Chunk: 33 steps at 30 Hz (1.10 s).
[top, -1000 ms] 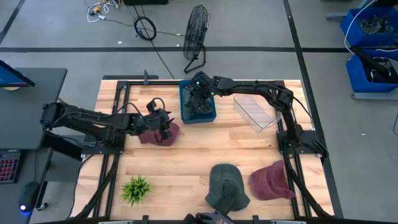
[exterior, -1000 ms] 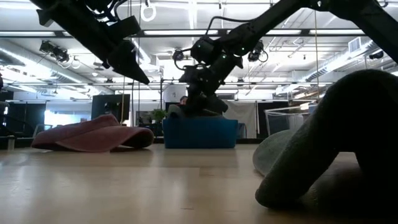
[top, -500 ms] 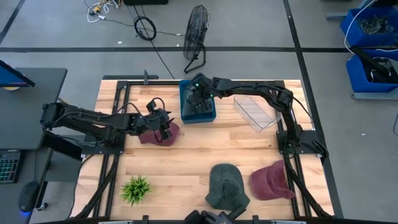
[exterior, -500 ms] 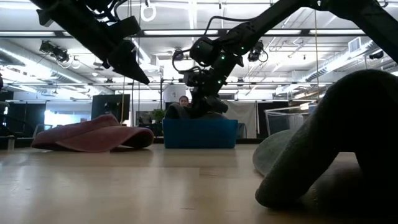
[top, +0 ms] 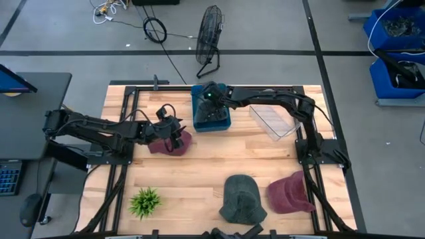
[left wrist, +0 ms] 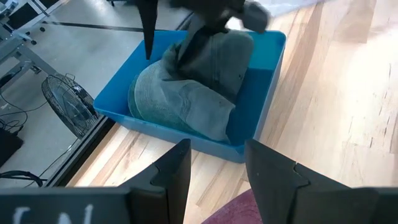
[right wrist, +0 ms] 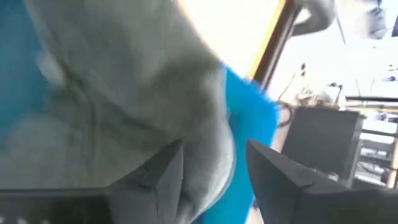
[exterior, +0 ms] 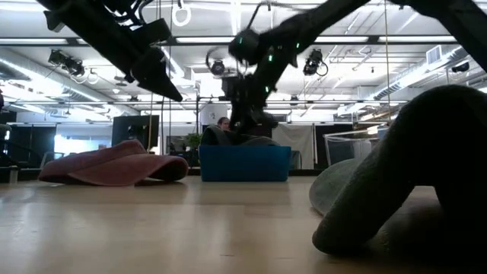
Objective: Pick & Place hat
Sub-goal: Put the left gray cap into the blue bin, then put the gray cap into the blue bin
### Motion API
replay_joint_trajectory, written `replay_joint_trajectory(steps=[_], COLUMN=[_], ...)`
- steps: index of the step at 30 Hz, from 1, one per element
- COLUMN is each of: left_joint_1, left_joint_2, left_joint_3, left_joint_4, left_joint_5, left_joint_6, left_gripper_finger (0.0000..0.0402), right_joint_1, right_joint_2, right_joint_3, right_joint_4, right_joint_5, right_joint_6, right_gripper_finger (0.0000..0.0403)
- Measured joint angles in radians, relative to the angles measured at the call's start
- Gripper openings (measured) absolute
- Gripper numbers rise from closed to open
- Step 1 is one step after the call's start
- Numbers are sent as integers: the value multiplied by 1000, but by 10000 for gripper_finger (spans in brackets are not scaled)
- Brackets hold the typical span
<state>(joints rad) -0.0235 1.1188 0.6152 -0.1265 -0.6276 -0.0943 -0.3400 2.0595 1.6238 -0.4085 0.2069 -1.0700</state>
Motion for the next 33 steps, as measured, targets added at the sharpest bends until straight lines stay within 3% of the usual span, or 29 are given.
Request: replay_joint_trajectory(steps=[8,17,30,33], left_joint_1=[-7,-50,-95,-95], left_joint_2=[-115,-244,-243,-243], left_joint_3=[0,1,1,1], left_joint_4=[4,-6,-4,-4], left_joint_5=[0,0,4,3], left_joint_6=[-3,-7,-7,-7], left_gripper_finger=[154,154,154,154], right_joint_1=[77,194,405,440], right_joint_2=[-220,-430,-472,-469], right_joint_3=[1,2,2,1], right_joint_4=[-43,-224,-604,-684], right_joint_5=[-41,-44,-48,-99], right_joint_6=[215,522,987,1112], right_gripper_finger=[174,171,142,139])
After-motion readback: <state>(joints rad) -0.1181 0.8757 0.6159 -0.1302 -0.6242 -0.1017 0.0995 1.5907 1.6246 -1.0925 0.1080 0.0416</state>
